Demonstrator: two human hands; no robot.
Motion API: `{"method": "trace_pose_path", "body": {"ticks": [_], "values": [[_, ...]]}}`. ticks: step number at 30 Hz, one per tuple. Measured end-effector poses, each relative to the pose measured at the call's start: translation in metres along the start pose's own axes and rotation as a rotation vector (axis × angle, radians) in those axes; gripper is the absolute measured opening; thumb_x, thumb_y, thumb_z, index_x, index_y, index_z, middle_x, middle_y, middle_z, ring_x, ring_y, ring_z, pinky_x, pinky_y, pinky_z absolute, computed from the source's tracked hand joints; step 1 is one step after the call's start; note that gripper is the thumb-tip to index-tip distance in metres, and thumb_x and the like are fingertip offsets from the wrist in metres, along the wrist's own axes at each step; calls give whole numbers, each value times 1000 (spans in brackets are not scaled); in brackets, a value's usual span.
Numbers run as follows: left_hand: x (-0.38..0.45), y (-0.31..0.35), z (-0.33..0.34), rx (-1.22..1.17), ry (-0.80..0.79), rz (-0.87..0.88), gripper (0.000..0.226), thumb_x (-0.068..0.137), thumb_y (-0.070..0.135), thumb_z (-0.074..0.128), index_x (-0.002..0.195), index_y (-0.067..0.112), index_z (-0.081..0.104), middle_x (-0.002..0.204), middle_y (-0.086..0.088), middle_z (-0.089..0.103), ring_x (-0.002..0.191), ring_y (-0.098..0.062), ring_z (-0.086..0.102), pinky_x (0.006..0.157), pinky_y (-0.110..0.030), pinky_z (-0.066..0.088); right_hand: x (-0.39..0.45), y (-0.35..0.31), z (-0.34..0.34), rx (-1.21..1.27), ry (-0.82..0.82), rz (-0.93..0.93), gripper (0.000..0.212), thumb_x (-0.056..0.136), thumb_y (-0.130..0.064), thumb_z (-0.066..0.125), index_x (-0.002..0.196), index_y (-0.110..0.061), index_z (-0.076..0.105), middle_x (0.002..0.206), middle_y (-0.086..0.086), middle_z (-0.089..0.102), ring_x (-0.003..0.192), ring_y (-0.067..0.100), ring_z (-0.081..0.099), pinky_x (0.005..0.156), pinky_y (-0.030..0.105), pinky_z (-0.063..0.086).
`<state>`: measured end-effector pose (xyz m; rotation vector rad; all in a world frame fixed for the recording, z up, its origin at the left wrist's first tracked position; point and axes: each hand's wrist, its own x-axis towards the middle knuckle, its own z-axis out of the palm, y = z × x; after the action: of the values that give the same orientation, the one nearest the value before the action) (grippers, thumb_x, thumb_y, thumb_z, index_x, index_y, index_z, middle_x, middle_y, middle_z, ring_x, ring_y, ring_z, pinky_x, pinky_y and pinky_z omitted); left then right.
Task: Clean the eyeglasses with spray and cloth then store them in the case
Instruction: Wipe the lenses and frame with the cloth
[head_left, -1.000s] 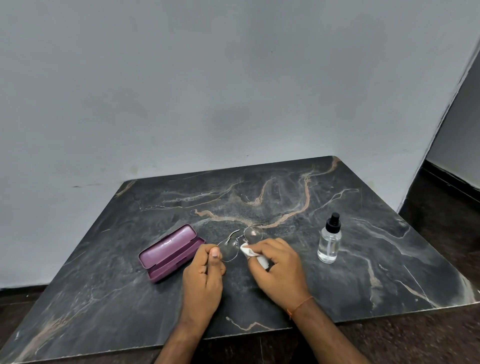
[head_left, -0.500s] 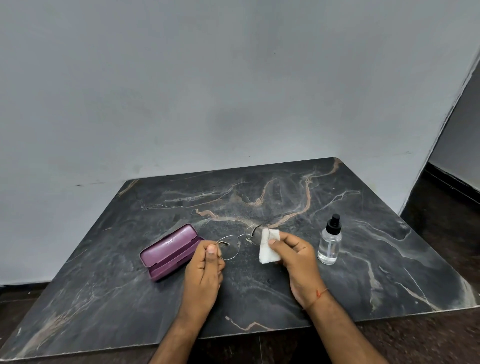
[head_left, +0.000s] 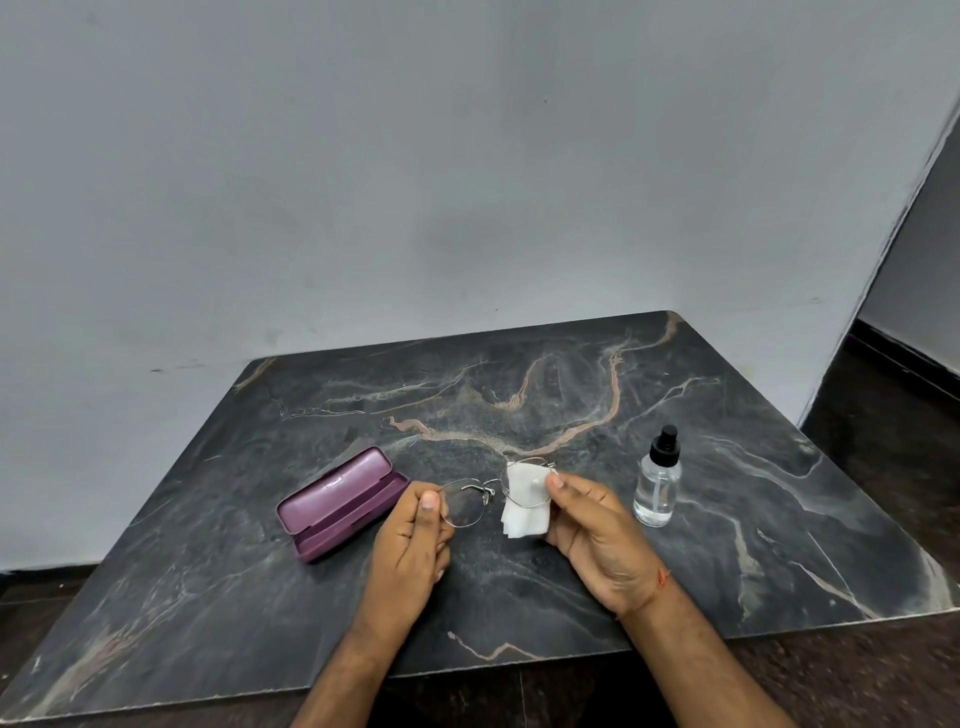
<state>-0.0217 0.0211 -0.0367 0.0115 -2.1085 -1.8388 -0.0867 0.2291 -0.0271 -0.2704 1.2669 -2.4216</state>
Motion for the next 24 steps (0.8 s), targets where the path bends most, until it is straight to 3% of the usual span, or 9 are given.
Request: {"method": "trace_pose_path", "body": {"ticks": [5,9,12,16,20,22,24], "values": [[-1,3,1,-8,-30,-6,32,109,39,41,82,30,57,66,8,39,55,-10,33,47,-26,34,1,-1,1,78,25,7,20,94,-16,73,105,-4,83,103,18,79,94,27,75,76,36,64],[-1,3,-1,-12,-35,-20,33,109,40,41,81,30,56,66,9,38,56,-10,33,47,-25,35,3,0,2,77,-81,77,56,74,-37,94,117,-6,79,111,17,77,95,26,73,70,33,55],[0,3,-2,-23,-18,-24,33,108,41,41,80,31,55,66,7,37,57,-11,33,48,-25,36,2,1,0,56,-115,104,60,71,-42,96,116,-5,79,115,19,77,97,26,75,70,33,56],[0,4,-2,-24,-9,-20,34,109,41,41,78,33,54,68,6,38,57,-12,33,47,-25,36,1,0,1,66,-107,94,43,76,-31,90,108,-3,82,105,18,80,90,24,77,71,33,61],[-1,5,-2,-29,-1,-16,34,108,40,41,78,33,55,68,7,41,56,-10,34,47,-24,36,3,0,1,117,-31,69,46,71,-27,97,105,-1,82,103,20,78,89,23,78,76,36,65],[-1,6,-1,-28,-8,-17,33,108,40,42,79,33,56,67,9,41,56,-9,34,47,-24,35,3,1,1,130,9,71,26,82,-19,84,104,-4,84,104,20,77,87,21,77,74,34,63],[-1,6,0,-29,-16,-23,33,108,40,42,79,33,57,67,9,41,56,-8,34,47,-25,34,4,0,2,120,-15,78,32,79,-24,89,106,-8,84,104,17,77,84,21,75,68,32,55]]}}
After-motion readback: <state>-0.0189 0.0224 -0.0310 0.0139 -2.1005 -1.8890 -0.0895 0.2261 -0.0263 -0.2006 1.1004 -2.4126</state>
